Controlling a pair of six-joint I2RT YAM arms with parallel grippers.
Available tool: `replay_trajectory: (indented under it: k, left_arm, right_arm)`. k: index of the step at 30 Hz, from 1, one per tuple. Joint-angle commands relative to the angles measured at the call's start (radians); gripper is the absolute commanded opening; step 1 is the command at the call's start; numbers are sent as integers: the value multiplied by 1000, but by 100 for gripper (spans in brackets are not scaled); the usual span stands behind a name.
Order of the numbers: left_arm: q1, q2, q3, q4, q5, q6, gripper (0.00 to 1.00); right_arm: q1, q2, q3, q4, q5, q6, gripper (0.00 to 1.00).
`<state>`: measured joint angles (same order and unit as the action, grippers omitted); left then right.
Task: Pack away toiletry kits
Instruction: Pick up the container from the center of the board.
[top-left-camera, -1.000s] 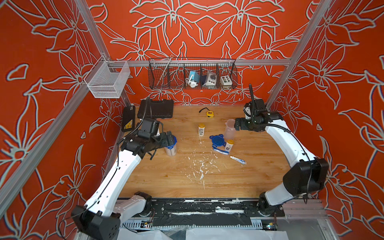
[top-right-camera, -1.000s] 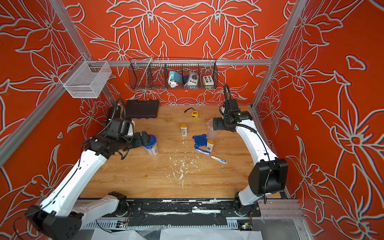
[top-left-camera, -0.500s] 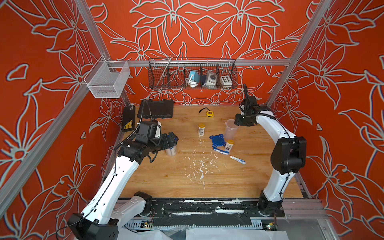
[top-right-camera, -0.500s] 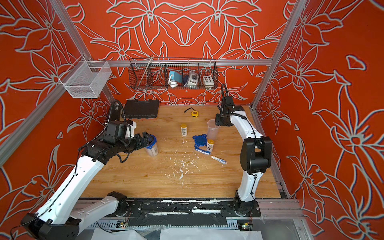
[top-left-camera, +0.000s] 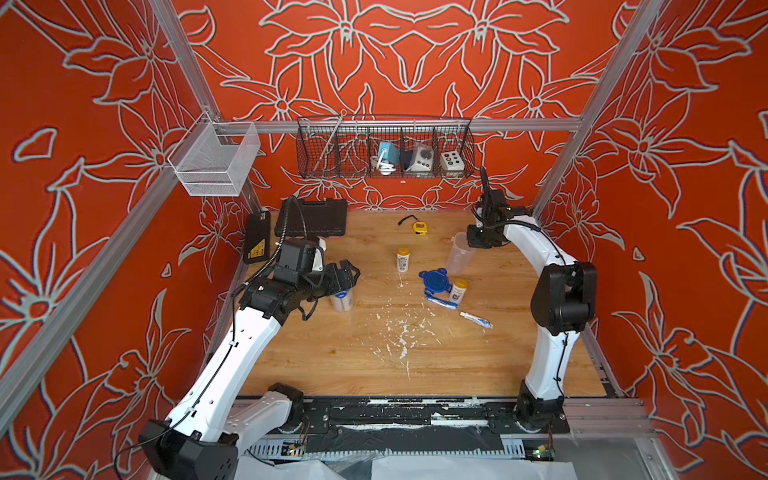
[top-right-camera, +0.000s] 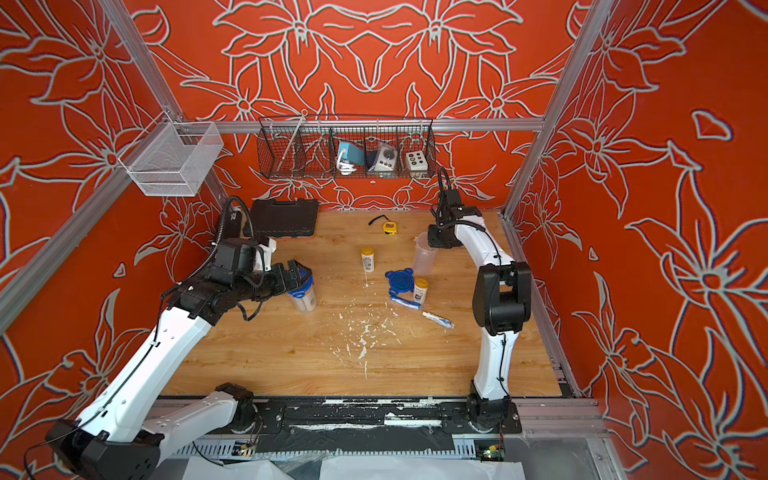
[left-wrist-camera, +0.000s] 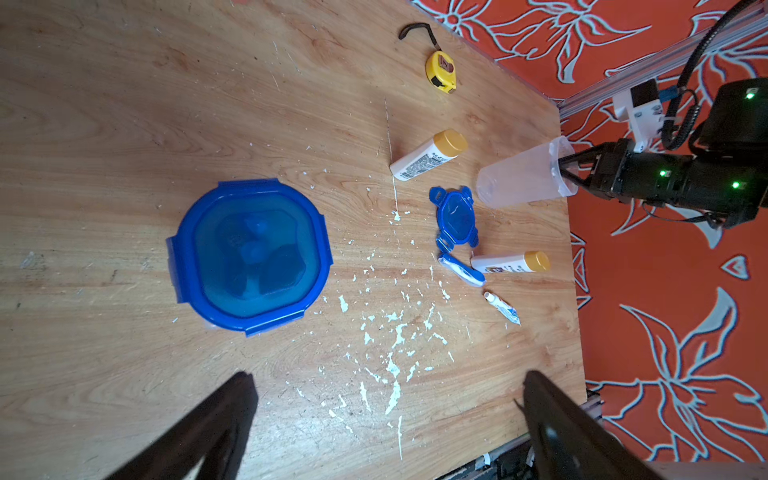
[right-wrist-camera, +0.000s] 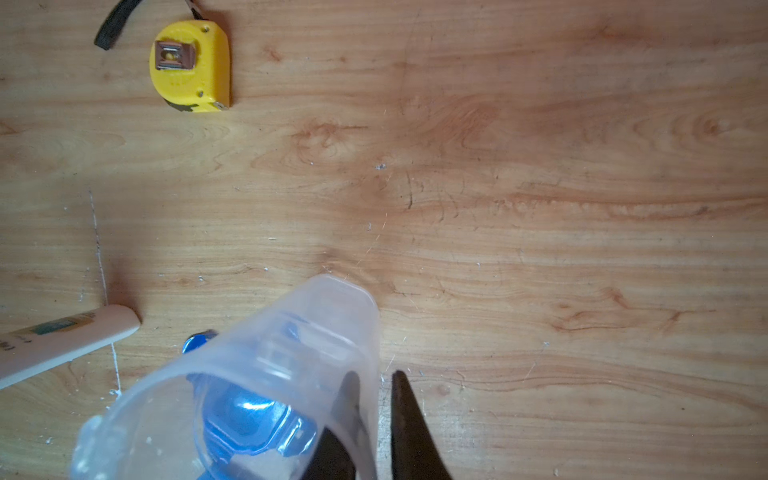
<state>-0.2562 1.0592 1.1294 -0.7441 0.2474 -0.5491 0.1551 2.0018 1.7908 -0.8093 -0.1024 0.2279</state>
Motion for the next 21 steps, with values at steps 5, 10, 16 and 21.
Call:
replay_trajectory:
  k: [5, 10, 16, 21]
  left_arm:
    - [2, 34, 35, 26, -12, 59, 98]
    - [-12, 63, 88, 52, -89, 109, 98]
    - [-55, 127, 195, 51, -171, 162, 98]
    - [-72, 178, 226, 53, -244, 181, 98]
  right_arm:
    - [-6, -11, 116, -85, 15, -22, 0]
    - [24, -113, 257, -210, -19, -47, 0]
    - [132, -319, 115, -321, -85, 20, 0]
    - [240, -533, -123, -354, -164, 112, 0]
